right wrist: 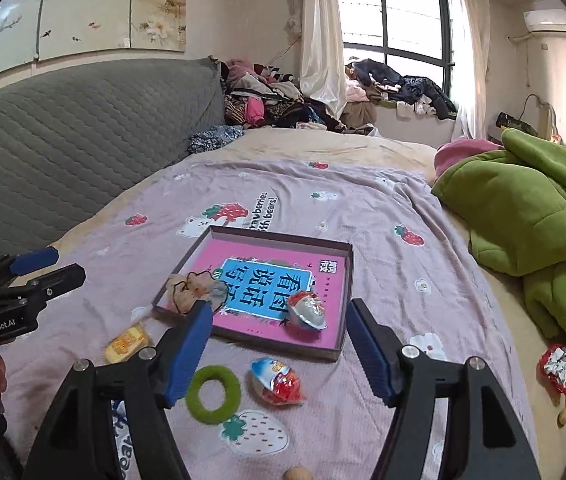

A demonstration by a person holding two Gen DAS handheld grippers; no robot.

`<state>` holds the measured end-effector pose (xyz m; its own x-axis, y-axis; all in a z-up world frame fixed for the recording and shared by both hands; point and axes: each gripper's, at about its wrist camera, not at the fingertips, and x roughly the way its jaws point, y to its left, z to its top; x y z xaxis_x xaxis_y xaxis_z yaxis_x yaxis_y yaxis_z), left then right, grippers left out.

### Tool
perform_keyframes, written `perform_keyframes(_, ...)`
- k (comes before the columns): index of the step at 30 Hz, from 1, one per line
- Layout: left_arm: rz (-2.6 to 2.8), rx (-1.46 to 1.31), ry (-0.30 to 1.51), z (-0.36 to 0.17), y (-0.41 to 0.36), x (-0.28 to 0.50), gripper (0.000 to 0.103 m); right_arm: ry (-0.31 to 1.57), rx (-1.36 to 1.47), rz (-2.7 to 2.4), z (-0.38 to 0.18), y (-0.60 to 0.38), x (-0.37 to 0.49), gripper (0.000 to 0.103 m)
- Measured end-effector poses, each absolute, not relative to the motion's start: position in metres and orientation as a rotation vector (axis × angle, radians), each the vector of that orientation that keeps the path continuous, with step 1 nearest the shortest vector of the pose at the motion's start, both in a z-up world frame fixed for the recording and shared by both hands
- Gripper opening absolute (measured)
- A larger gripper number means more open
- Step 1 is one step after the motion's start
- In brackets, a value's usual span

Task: Organize objects
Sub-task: 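Withdraw the left tool from the tray back toward the snacks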

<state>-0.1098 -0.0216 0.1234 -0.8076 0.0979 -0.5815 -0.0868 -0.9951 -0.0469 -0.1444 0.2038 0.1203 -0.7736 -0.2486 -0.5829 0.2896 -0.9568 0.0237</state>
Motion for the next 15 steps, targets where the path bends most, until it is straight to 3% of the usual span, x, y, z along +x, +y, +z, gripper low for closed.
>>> perform_keyframes(15,2.875,-0.972,0.058,0.127,-0.026,-0.074,0.074,0.106,0.874,-2.693,0.131,0.186,-0.110,0.069)
